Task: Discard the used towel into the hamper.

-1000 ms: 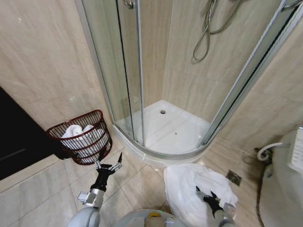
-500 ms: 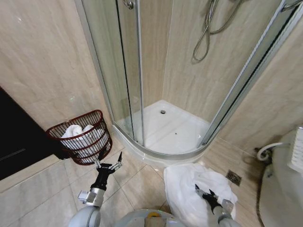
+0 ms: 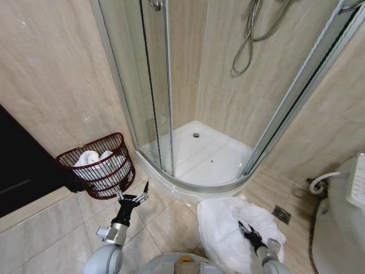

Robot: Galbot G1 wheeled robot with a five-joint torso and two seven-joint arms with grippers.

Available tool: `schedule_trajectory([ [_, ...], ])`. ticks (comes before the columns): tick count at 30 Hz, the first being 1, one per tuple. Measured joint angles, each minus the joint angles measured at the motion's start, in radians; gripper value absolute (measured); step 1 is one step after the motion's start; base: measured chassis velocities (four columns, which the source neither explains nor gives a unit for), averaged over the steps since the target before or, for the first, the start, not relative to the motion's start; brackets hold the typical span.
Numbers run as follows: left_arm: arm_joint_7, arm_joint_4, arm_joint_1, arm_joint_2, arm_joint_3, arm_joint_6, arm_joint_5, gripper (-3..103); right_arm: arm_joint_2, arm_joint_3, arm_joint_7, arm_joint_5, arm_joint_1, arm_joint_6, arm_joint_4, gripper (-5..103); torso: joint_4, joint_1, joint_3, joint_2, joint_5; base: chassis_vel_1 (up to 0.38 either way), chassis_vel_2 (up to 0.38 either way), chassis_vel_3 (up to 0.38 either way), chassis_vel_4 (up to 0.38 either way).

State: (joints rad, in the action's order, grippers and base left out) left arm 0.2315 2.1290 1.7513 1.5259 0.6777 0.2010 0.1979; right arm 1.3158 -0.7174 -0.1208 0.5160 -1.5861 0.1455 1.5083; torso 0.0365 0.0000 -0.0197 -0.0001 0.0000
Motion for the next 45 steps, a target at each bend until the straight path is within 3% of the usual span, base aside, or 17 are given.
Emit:
schedule_trajectory([
  [2,0.001,0.000,-0.001,0.000,0.000,-0.001,0.000,100,0.000,0.000,-0.002,0.000,0.002,0.000,-0.001,40,0.0000,0.000,0.000,0.000,0.0000,0.000,0.000,0.000,0.000],
  [6,0.003,-0.001,0.001,0.001,0.000,-0.001,0.000,100,0.001,0.002,-0.010,-0.003,0.008,-0.005,-0.011,19,0.0000,0.000,0.000,0.000,0.0000,0.000,0.000,0.000,0.000],
  [11,0.003,-0.001,0.007,0.001,0.004,0.001,0.000,100,0.004,0.004,-0.017,-0.004,0.008,-0.011,-0.017,4,0.0001,0.000,0.000,0.000,0.0000,0.000,0.000,0.000,0.000],
  [23,0.004,0.008,0.012,0.000,0.004,0.004,0.000,100,0.012,0.002,-0.007,-0.007,-0.017,-0.027,0.010,1,0.0001,0.000,0.000,0.000,0.0001,0.000,0.000,0.000,0.000],
  [30,0.008,0.008,0.013,0.001,-0.004,0.005,-0.002,100,0.039,0.020,0.012,-0.042,-0.073,-0.042,0.088,33,0.0000,0.000,0.000,0.000,-0.0001,0.000,0.000,0.000,0.000],
  [31,0.008,0.008,0.013,0.001,-0.004,0.005,-0.002,100,0.039,0.020,0.012,-0.042,-0.073,-0.042,0.088,33,0.0000,0.000,0.000,0.000,-0.0001,0.000,0.000,0.000,0.000],
  [33,0.010,0.013,0.014,0.001,-0.004,0.005,-0.001,100,0.052,0.027,0.036,-0.048,-0.081,-0.020,0.101,43,0.0001,0.000,0.000,0.000,0.0000,0.000,0.000,0.000,0.000],
  [35,0.010,0.014,0.014,0.000,-0.004,0.005,-0.001,100,0.054,0.028,0.043,-0.052,-0.082,-0.011,0.103,43,0.0001,0.000,0.000,0.000,0.0001,0.000,0.000,0.000,0.000],
  [37,0.011,0.016,0.014,-0.004,-0.002,0.005,0.003,100,0.057,0.030,0.065,-0.060,-0.087,0.007,0.107,60,0.0001,0.000,0.000,0.000,0.0000,0.000,0.000,0.000,0.000],
  [39,0.011,0.016,0.015,-0.005,-0.001,0.005,0.004,100,0.058,0.030,0.071,-0.064,-0.090,0.009,0.110,60,0.0001,0.000,0.000,0.000,0.0000,0.000,0.000,0.000,0.000],
  [40,0.012,0.016,0.015,-0.005,-0.001,0.005,0.004,100,0.060,0.030,0.079,-0.069,-0.096,0.017,0.117,71,0.0001,0.000,0.000,0.000,0.0000,0.000,0.000,0.000,0.000],
  [42,0.012,0.015,0.015,-0.005,-0.001,0.005,0.004,100,0.062,0.030,0.085,-0.071,-0.101,0.026,0.124,71,0.0002,0.000,0.000,0.000,0.0000,0.000,0.000,0.000,0.000],
  [45,0.016,0.009,0.013,-0.005,-0.004,0.007,0.004,100,0.067,0.031,0.107,-0.082,-0.114,0.043,0.134,87,0.0001,0.000,0.000,0.000,-0.0001,0.000,0.000,0.000,0.000],
])
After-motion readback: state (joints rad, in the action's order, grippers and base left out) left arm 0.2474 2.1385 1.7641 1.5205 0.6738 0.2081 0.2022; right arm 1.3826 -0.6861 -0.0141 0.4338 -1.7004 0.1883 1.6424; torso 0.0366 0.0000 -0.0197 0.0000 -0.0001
